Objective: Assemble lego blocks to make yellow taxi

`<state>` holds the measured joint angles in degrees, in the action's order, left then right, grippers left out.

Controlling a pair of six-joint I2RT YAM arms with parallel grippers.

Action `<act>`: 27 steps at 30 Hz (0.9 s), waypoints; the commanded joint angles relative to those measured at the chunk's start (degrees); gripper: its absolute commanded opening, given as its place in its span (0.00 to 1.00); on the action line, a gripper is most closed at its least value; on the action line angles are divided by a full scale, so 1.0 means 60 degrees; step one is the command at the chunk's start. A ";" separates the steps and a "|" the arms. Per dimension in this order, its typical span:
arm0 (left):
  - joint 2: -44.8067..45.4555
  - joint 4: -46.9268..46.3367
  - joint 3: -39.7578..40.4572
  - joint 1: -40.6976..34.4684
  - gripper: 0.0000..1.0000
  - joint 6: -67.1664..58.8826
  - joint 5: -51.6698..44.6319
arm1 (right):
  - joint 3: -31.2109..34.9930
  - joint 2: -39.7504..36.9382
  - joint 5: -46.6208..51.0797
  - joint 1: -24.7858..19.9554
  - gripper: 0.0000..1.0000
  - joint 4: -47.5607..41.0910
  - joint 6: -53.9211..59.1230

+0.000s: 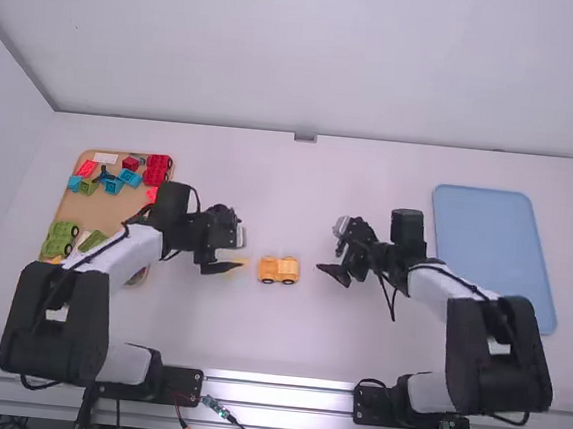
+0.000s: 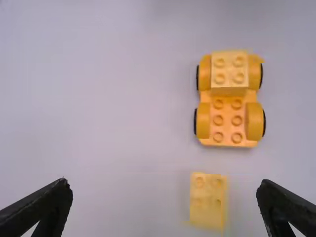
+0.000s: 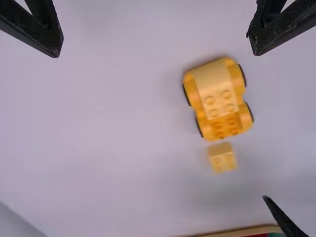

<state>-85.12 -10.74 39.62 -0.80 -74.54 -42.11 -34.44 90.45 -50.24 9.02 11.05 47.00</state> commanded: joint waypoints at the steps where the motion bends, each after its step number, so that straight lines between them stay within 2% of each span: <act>1: -0.0311 0.0558 -0.0878 0.0306 0.99 -0.1036 -0.2226 | -0.0197 0.0536 -0.1322 0.0098 0.99 0.0186 0.0503; 7: -0.1298 0.3596 -0.2073 0.0641 0.99 0.0250 -0.2670 | -0.0193 0.1155 -0.1424 0.0750 0.99 0.0550 0.0696; 10: -0.1874 0.4110 -0.2047 0.0616 0.99 0.0330 -0.2896 | -0.0197 0.1519 -0.1333 0.1147 0.99 0.0984 0.0623; 13: -0.2606 0.3982 -0.1650 0.0659 0.99 0.0290 -0.2892 | -0.0197 0.1858 -0.1271 0.1475 0.99 0.1555 0.0135; 18: -0.3294 0.3618 -0.1188 0.0579 0.99 -0.0060 -0.2849 | -0.0197 0.1898 -0.1093 0.1701 0.99 0.1596 0.0146; 27: -0.3331 0.1800 -0.0339 0.0579 0.98 -0.0646 -0.2361 | -0.0197 0.1898 -0.0645 0.2058 0.99 0.1563 0.0131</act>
<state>-104.79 0.91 36.14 2.63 -76.79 -55.83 -34.54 101.25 -54.22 20.99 20.43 48.12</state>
